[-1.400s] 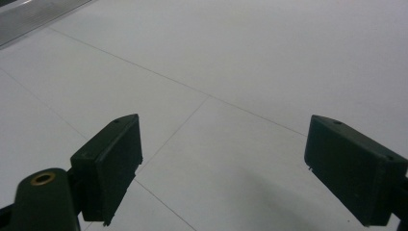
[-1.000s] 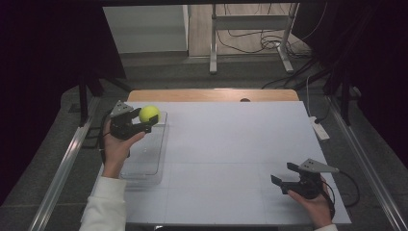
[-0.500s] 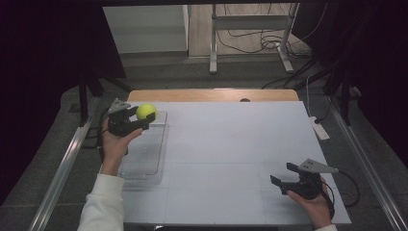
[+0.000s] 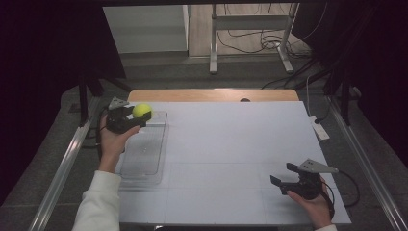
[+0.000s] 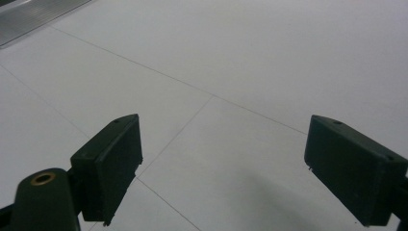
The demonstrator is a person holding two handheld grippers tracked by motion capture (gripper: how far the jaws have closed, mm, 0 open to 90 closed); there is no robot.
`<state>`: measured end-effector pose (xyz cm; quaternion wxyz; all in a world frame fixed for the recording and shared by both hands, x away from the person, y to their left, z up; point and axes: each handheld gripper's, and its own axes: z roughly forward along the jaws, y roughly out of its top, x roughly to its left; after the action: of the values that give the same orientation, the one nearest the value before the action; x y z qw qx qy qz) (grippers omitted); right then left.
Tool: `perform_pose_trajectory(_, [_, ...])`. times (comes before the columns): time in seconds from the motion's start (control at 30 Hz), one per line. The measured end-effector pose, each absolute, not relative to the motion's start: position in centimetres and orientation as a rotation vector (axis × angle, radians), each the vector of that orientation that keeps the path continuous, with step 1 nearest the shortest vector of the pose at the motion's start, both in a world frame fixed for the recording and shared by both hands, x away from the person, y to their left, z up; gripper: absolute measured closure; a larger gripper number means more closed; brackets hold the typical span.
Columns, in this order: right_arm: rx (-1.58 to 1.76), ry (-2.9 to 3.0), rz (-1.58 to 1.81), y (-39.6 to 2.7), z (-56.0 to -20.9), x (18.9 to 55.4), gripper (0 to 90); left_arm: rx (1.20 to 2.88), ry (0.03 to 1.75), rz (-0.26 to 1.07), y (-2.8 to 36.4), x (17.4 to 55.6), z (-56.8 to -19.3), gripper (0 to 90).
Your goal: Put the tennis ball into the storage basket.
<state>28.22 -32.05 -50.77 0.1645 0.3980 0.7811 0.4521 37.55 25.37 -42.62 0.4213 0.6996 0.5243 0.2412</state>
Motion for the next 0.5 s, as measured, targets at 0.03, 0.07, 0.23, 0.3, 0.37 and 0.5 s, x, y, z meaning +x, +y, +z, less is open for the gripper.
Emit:
perform_pose_trajectory(0.03, [1.134,2.226,1.289,-32.0,-50.8,28.2,13.5,1.755,1.317,0.605,25.4,37.6,-42.6,26.7])
perform_pose_trajectory(0.07, [1.134,2.227,1.289,-32.0,-50.8,28.2,13.5,1.756,1.319,0.603,25.4,37.8,-42.7,26.7])
perform_pose_trajectory(0.23, [1.136,2.224,1.293,-32.1,-50.8,28.2,13.4,1.764,1.339,0.600,25.6,38.3,-42.9,26.7])
perform_pose_trajectory(0.3, [1.136,2.224,1.293,-32.1,-50.8,28.2,13.5,1.769,1.348,0.600,25.7,38.5,-43.1,26.7])
perform_pose_trajectory(0.37, [1.136,2.225,1.294,-32.1,-50.8,28.2,13.5,1.771,1.364,0.599,25.9,38.7,-43.3,26.7])
perform_pose_trajectory(0.5, [1.137,2.223,1.296,-32.1,-50.8,28.2,13.5,1.781,1.377,0.600,26.1,39.0,-43.5,26.7])
